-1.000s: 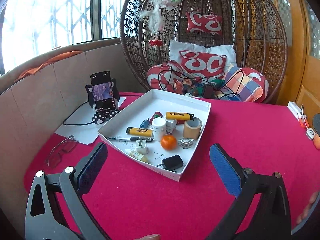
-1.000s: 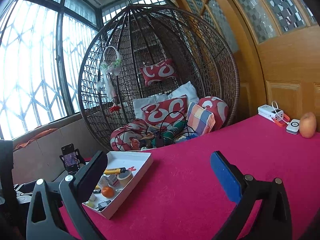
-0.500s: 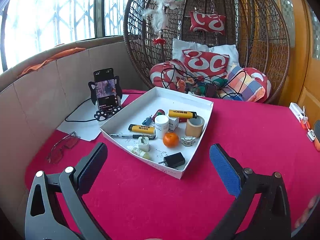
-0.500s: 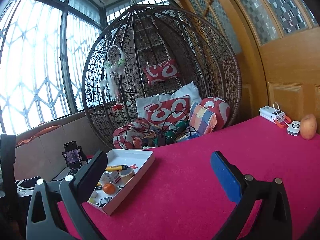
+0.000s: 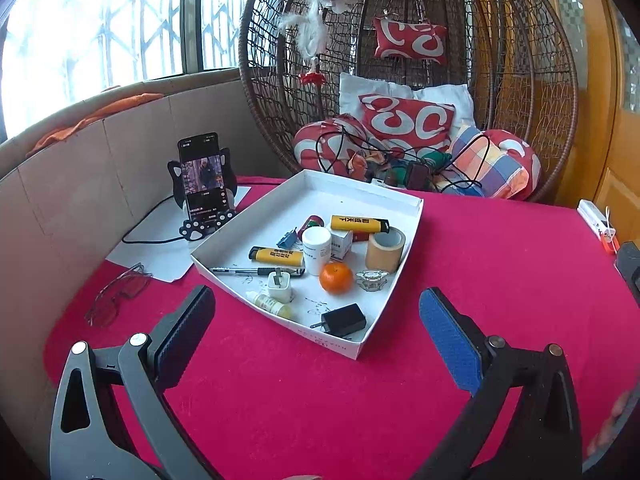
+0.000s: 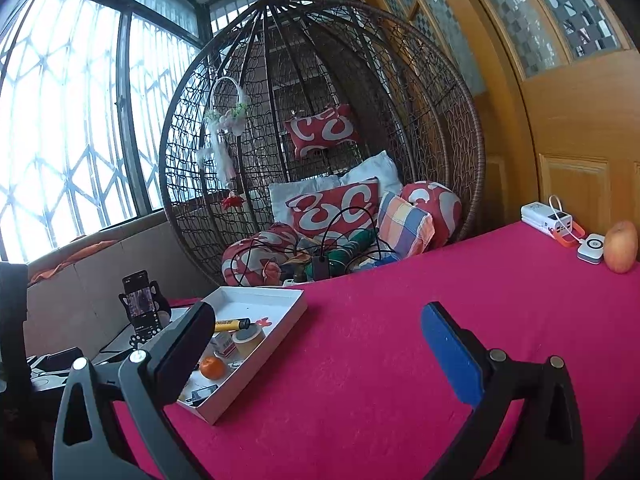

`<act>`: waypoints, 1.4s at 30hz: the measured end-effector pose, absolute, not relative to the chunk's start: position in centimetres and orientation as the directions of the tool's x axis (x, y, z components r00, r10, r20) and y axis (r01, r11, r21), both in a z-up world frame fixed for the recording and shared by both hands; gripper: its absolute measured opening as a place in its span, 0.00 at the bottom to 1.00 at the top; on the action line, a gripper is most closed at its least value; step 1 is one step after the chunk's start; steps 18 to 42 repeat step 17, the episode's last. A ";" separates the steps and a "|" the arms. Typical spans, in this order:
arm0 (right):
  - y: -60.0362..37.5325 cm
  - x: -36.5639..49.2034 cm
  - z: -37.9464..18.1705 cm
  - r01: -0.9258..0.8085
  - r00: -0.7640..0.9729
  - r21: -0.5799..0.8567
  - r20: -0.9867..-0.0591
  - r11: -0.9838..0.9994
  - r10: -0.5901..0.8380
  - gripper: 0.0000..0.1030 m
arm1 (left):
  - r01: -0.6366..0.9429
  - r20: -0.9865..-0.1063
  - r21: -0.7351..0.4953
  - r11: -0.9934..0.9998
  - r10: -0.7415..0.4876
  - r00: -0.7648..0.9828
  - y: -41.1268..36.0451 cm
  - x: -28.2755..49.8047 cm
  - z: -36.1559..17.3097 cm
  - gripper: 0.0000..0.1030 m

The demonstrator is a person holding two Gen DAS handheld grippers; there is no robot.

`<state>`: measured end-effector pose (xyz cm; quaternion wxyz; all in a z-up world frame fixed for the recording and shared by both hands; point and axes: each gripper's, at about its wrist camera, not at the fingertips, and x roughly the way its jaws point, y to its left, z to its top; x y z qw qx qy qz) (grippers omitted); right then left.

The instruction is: Organize rigid objects

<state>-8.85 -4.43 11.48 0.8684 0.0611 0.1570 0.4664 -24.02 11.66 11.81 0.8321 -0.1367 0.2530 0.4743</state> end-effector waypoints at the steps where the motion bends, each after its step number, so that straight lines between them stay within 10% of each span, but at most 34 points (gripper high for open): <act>1: -4.4 -8.8 11.4 -0.791 0.516 0.251 -0.216 0.558 0.829 1.00 | -0.855 -0.549 0.015 0.518 0.719 0.426 11.6 -23.9 11.8 1.00; 42: -3.5 -7.7 10.9 -0.785 0.518 0.248 -0.240 0.568 0.821 1.00 | -0.842 -0.513 0.020 0.539 0.728 0.454 11.9 -22.8 11.7 1.00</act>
